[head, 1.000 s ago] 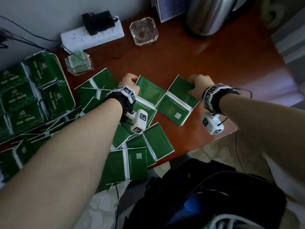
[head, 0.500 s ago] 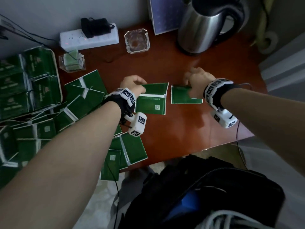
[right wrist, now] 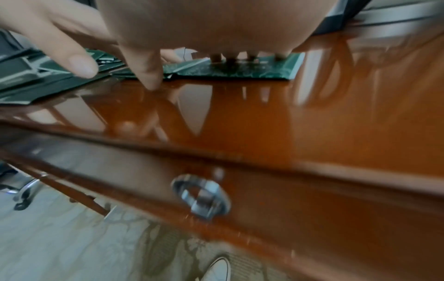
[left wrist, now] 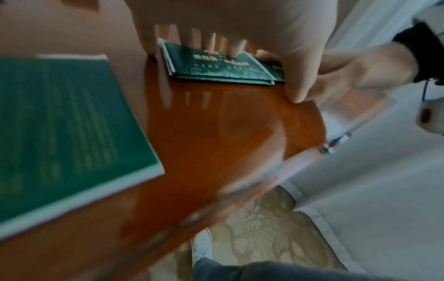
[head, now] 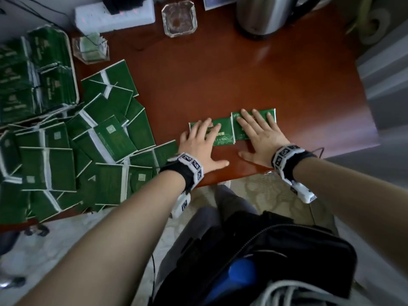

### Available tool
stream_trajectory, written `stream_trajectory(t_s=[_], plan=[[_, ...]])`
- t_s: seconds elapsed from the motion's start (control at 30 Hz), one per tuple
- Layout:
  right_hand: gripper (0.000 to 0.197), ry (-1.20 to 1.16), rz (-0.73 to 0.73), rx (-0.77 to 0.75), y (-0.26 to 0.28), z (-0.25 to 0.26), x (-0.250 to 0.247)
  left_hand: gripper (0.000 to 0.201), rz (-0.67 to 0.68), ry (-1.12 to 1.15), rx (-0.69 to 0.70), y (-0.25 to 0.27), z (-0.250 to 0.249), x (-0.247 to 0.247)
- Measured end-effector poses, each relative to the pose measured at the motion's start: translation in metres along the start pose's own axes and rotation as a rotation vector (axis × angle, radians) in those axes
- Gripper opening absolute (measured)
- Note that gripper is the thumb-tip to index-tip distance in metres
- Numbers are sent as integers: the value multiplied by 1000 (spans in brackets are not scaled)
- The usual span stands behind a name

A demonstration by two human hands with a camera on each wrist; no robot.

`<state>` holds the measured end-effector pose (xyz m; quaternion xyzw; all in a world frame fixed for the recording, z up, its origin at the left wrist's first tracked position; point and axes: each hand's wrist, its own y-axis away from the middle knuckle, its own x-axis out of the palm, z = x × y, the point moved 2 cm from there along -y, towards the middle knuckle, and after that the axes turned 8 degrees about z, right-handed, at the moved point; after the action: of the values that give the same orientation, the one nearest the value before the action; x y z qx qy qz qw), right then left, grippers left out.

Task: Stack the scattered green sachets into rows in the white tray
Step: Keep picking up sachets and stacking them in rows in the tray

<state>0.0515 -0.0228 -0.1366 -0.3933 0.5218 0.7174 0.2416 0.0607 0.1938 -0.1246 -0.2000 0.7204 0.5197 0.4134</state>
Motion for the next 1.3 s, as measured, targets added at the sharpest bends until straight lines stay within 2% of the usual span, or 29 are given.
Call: stream_trajectory(t_s=[0.1,0.2,0.27,0.37,0.4,0.47,0.53,0.6,0.67,0.77,0.93,1.1,1.3], plan=[[101,5,-49,2,26,9,26,121,-41,-44,-34,19,-25,27],[103,33,-67,-1,49,13,47,118,-97,-126,-66,32,-42,50],[100,94,-79,-1,61,19,62,101,-153,-166,-76,42,-50,67],[92,158,-115,-2,74,24,74,61,-324,-240,-12,66,-60,87],[87,172,-138,-12,80,25,73,57,-348,-262,9,74,-63,88],[76,197,-158,-38,91,29,64,54,-291,-251,19,89,-65,82],[65,166,-103,-24,102,35,46,43,-228,-163,-15,103,-63,66],[50,116,-53,39,114,46,16,28,-229,-24,-83,120,-56,43],[39,91,-46,85,124,58,-20,26,-215,65,-152,139,-46,16],[37,68,-99,78,129,81,-79,31,-207,69,-245,171,-26,-30],[33,88,-264,-22,133,137,-170,40,-327,76,-369,228,16,-103],[38,148,-360,-134,124,186,-225,44,-398,64,-425,273,51,-160],[35,177,-381,-200,96,232,-271,42,-444,76,-486,290,97,-186]])
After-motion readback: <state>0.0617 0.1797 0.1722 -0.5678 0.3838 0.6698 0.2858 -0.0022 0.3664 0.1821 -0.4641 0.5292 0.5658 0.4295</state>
